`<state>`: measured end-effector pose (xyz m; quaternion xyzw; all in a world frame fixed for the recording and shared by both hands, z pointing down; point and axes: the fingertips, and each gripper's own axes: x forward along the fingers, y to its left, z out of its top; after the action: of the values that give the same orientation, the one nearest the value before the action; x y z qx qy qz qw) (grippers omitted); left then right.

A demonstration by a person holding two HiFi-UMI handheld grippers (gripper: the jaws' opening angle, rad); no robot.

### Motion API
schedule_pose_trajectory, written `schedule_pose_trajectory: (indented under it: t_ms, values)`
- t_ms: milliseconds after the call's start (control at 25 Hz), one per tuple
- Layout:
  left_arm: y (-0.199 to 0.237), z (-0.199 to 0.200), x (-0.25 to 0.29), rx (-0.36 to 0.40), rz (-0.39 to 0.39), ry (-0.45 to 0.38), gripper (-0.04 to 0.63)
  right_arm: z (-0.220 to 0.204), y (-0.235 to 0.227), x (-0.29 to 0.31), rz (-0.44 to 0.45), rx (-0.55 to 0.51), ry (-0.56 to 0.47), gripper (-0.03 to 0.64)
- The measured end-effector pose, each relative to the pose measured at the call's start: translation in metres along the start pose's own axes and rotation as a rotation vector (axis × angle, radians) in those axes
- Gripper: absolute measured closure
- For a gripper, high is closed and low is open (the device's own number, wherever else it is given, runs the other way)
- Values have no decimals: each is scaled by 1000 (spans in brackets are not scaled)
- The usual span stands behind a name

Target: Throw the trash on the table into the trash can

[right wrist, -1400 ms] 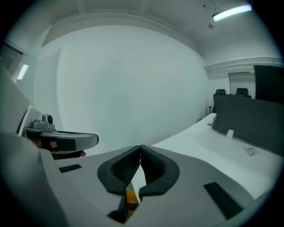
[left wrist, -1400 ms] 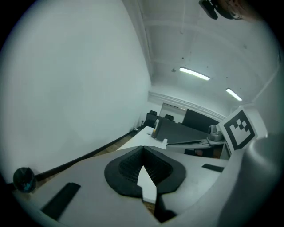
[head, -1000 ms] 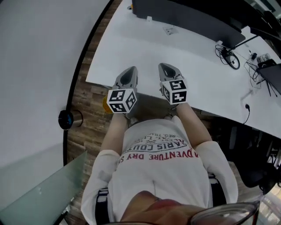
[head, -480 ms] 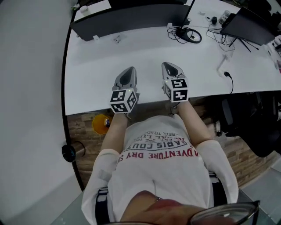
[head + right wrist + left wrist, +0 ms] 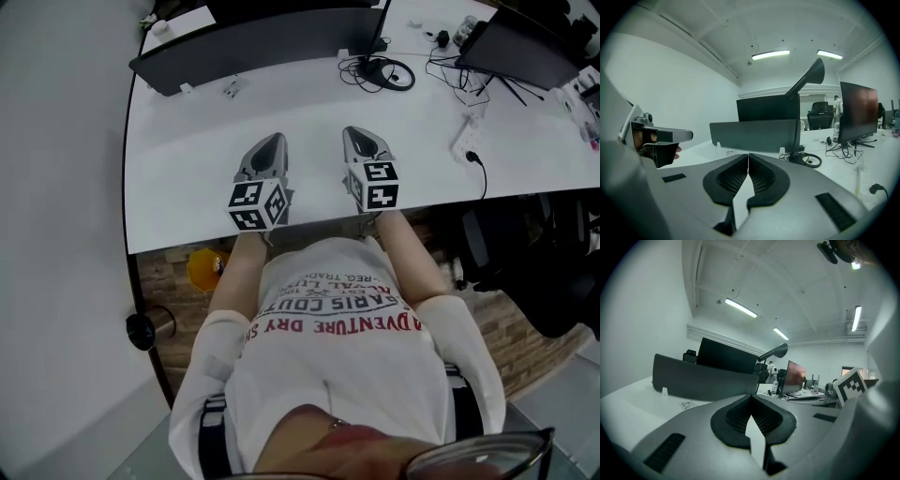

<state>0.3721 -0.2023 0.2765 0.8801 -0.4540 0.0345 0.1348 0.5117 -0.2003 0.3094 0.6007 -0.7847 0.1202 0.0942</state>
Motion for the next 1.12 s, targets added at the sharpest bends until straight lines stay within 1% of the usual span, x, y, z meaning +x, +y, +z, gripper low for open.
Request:
schedule_pose_trajectory:
  t_ms: [320,600,800,920,1000,1120]
  values:
    - [5,-5,3,-19,44,1,572,-7,-2,17,49,3,31,589]
    - [25,-15,3,-38,99,16,572,-17,6,38,98,9,63,590]
    - [64,-20,0,-71,156,25,572,-21,25,69,140,22,101,589]
    - [93,-23,-1,-86,176,35,572,-23,40,96,158,18,132,589]
    - [116,-23,-2,-94,179,44,572,-22,53,118,167,22,157,589]
    - [163,-20,1,-111,187,57,572,-19,78,158,184,20,189,589]
